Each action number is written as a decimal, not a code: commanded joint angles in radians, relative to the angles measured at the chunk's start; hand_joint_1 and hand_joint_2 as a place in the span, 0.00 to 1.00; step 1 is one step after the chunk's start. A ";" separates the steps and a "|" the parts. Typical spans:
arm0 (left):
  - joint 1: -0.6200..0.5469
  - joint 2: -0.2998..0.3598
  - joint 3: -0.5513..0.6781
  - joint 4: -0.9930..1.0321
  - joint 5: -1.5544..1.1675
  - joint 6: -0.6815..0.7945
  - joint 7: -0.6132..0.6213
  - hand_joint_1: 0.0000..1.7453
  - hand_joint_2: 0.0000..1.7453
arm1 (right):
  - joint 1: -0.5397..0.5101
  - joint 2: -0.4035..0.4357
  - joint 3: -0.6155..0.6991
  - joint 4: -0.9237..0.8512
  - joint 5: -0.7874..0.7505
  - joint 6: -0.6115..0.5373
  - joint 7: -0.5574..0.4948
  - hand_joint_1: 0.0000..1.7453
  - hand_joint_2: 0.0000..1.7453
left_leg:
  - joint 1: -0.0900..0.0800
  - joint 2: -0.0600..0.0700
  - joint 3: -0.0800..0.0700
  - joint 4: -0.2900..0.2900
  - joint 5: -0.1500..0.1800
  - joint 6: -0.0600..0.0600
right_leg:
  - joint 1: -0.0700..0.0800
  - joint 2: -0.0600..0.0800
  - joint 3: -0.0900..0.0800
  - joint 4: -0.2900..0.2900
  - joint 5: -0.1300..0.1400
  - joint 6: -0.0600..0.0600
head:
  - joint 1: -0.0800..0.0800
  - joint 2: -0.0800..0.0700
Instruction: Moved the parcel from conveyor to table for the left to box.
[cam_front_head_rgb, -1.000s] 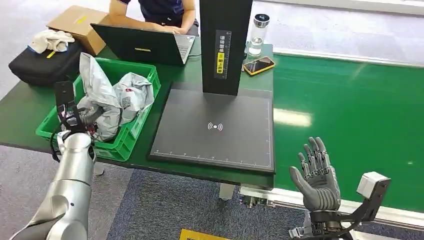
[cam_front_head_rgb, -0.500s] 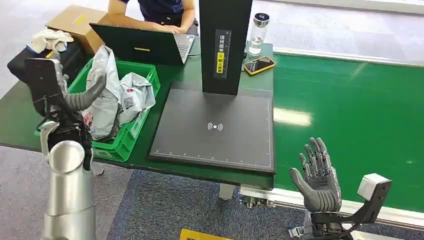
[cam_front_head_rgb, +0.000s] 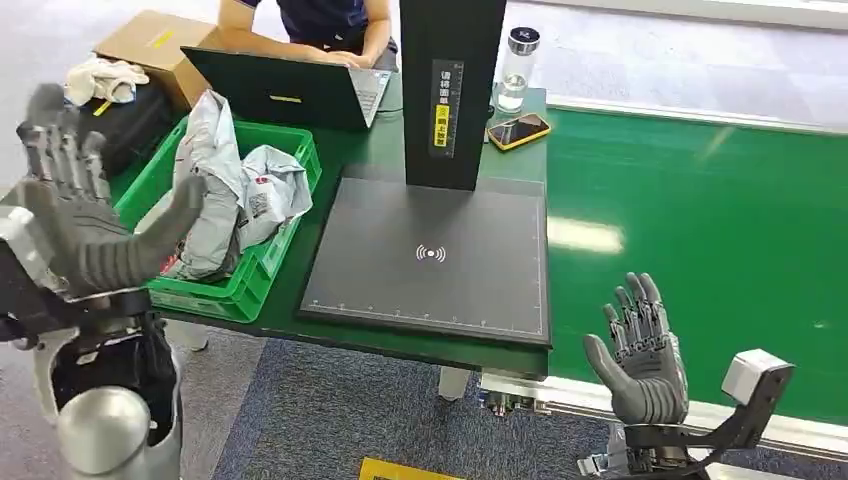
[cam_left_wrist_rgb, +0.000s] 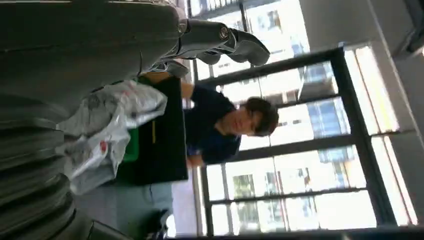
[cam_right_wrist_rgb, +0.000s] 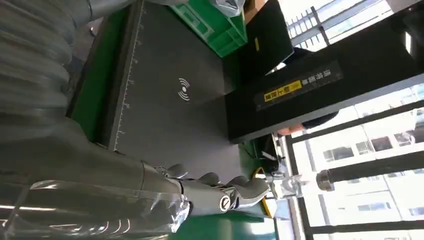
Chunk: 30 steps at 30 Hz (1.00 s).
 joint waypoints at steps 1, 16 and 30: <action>0.093 -0.003 -0.169 0.209 0.196 -0.185 0.017 0.00 1.00 | 0.008 -0.003 0.124 -0.003 0.036 -0.044 -0.012 0.00 1.00 | 0.000 0.001 0.004 -0.003 0.000 0.000 | 0.000 0.001 0.004 -0.003 0.000 -0.001 | 0.000 0.000; 0.099 -0.031 -0.299 0.374 0.263 -0.316 0.018 0.00 1.00 | 0.143 0.029 0.142 -0.114 0.160 -0.026 0.025 0.00 1.00 | 0.000 -0.002 0.003 -0.002 -0.001 -0.001 | 0.001 -0.002 0.003 -0.002 -0.002 -0.002 | 0.001 0.000; 0.048 -0.015 -0.336 0.413 0.286 -0.348 0.022 0.00 1.00 | 0.281 0.052 0.099 -0.211 0.163 -0.024 0.021 0.00 1.00 | 0.000 -0.001 0.003 -0.002 -0.002 -0.001 | 0.001 -0.001 0.002 -0.002 -0.002 -0.002 | 0.000 0.000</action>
